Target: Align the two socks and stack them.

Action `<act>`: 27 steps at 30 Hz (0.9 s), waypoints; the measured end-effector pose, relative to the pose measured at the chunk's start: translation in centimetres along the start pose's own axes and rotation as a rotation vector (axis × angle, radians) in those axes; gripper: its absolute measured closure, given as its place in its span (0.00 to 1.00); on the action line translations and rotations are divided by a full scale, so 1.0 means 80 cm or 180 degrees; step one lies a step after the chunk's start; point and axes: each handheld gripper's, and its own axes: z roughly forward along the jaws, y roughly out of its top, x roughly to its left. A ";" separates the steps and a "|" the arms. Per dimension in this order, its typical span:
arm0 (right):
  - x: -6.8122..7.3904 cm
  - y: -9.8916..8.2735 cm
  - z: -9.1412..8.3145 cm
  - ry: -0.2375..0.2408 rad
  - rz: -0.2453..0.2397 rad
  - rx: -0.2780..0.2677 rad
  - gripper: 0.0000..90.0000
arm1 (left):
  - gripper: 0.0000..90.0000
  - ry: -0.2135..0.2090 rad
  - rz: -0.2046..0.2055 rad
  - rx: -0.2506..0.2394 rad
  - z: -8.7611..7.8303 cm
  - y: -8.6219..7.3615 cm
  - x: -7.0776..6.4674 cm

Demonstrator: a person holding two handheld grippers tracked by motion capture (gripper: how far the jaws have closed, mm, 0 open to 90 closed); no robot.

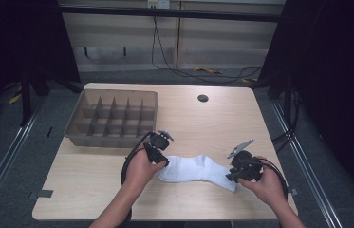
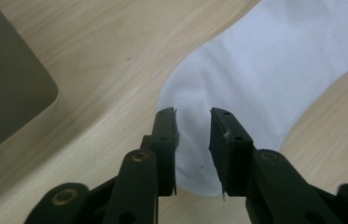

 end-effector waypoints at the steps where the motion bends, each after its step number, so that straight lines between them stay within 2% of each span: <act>1: 0.000 0.000 0.003 0.0006 -0.0015 0.0013 0.79 | 0.80 0.0025 0.0002 0.0011 0.002 0.000 0.000; 3: 0.000 -0.001 0.009 0.0002 -0.0022 0.0047 0.79 | 0.81 0.0096 0.0021 0.0068 0.007 -0.001 0.001; 4: 0.000 -0.001 0.012 0.0009 -0.0032 0.0067 0.79 | 0.82 0.0094 0.0042 0.0122 0.009 -0.001 0.001; 5: 0.000 -0.001 0.015 0.0010 -0.0037 0.0062 0.79 | 0.83 0.0059 0.0008 0.0141 0.013 -0.002 0.001; 8: 0.002 0.000 0.016 0.0004 -0.0048 0.0084 0.79 | 0.87 0.0086 0.0017 0.0221 0.023 -0.007 0.003; 10: 0.002 0.001 0.016 -0.0009 -0.0068 0.0086 0.79 | 0.91 0.0047 0.0019 0.0228 0.024 -0.007 0.004; 11: 0.002 0.001 0.017 -0.0004 -0.0074 0.0091 0.79 | 0.91 0.0033 -0.0029 0.0223 0.026 -0.008 0.005; 12: 0.002 0.001 0.017 -0.0011 -0.0072 0.0094 0.79 | 0.92 0.0028 -0.0016 0.0227 0.027 -0.009 0.006; 14: 0.002 0.001 0.017 -0.0006 -0.0073 0.0094 0.78 | 0.97 -0.0052 -0.0145 0.0231 0.029 -0.009 0.007; 15: 0.003 0.000 0.018 0.0009 -0.0045 0.0107 0.78 | 0.99 -0.0013 -0.0146 0.0231 0.028 -0.009 0.007; 19: 0.002 0.000 0.019 0.0015 -0.0046 0.0095 0.78 | 1.00 0.0049 -0.0107 0.0237 0.020 -0.003 0.005; 21: 0.002 0.001 0.020 0.0022 -0.0068 0.0091 0.77 | 1.00 0.0010 -0.0076 0.0223 0.006 0.002 0.001; 23: 0.002 0.001 0.020 0.0021 -0.0074 0.0089 0.77 | 1.00 0.0035 -0.0043 0.0194 0.000 0.004 0.000; 25: 0.003 0.001 0.021 0.0006 -0.0084 0.0084 0.77 | 1.00 -0.0022 -0.0057 0.0159 -0.010 0.007 -0.004; 27: 0.004 0.001 0.021 0.0003 -0.0068 0.0094 0.77 | 1.00 -0.0004 -0.0028 0.0138 -0.018 0.008 -0.007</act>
